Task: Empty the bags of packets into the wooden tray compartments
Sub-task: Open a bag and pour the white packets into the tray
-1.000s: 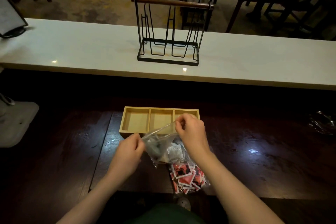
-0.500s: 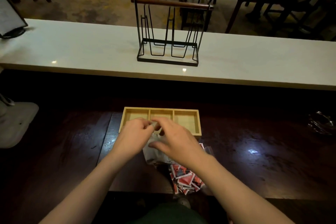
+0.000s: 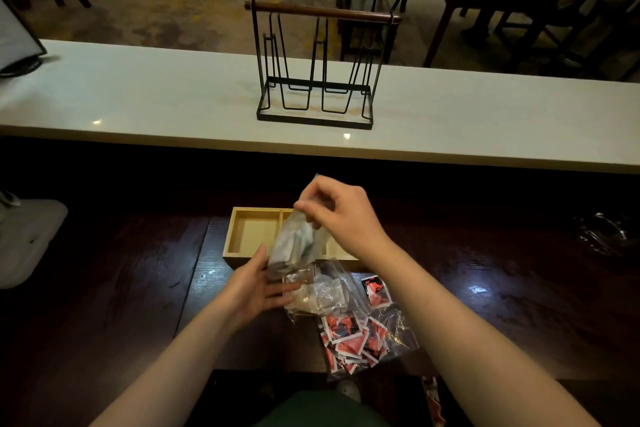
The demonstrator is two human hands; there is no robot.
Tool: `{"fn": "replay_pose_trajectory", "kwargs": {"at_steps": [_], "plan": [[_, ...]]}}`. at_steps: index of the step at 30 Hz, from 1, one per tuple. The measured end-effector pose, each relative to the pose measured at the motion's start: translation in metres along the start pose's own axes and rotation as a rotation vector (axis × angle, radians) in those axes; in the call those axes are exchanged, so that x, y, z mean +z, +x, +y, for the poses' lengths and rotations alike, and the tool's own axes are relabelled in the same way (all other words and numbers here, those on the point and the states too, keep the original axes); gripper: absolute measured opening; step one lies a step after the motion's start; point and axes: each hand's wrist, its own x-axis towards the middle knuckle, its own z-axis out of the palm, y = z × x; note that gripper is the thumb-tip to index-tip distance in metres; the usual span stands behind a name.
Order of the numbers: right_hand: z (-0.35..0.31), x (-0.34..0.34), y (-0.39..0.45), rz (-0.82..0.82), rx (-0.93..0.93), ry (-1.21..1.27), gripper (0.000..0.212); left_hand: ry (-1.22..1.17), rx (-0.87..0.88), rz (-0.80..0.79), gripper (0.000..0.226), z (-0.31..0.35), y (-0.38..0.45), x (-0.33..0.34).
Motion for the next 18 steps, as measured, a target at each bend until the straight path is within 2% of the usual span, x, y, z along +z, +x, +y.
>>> {"fn": "replay_pose_trajectory", "kwargs": {"at_steps": [3,5,12,18], "plan": [[0.011,-0.013,0.008,0.039,0.024,-0.038,0.008,-0.063,0.163,0.074,0.025,0.006,0.005,-0.002],[0.025,-0.023,0.011,0.079,0.064,-0.106,0.006,0.064,0.275,0.173,0.017,0.014,0.007,-0.003],[0.071,-0.053,0.015,0.121,0.287,-0.252,0.005,0.615,0.597,0.43,0.02,0.056,0.016,0.001],[0.11,-0.06,0.003,0.13,0.424,-0.282,0.006,0.935,0.819,0.438,0.021,0.08,0.014,0.022]]}}
